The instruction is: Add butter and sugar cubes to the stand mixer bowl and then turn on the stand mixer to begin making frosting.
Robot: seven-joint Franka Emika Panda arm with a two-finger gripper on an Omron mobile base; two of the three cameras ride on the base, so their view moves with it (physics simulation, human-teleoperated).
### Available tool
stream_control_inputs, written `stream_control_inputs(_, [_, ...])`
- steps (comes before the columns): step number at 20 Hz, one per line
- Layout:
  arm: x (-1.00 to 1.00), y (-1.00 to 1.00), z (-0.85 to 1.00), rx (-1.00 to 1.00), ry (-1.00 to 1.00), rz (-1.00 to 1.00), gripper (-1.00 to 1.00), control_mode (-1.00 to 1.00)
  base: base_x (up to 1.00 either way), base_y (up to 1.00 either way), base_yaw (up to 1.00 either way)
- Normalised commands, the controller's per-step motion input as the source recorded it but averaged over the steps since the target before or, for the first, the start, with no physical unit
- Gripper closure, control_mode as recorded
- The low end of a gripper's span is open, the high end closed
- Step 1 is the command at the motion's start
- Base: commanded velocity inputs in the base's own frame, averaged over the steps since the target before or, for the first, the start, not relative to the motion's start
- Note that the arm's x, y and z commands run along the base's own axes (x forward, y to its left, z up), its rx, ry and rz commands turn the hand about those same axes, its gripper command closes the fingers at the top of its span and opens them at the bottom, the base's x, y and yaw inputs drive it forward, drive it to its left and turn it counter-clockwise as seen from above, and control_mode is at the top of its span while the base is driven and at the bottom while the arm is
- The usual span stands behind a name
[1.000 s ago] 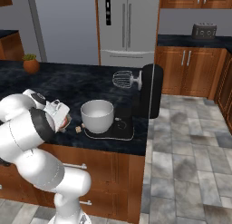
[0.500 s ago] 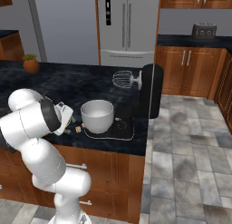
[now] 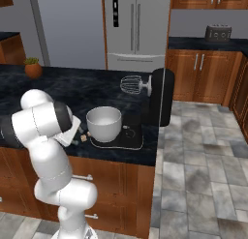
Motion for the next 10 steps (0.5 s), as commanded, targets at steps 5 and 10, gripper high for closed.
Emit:
stream_control_inputs(5, [0.29, 0.04, -0.19, 0.0, 0.03, 0.0, -1.0, -1.0, 0.0, 0.0, 0.0])
stream_control_inputs(10, [0.34, 0.11, -0.2, 0.0, 0.04, 0.0, -1.0, -1.0, 0.0, 0.0, 0.0])
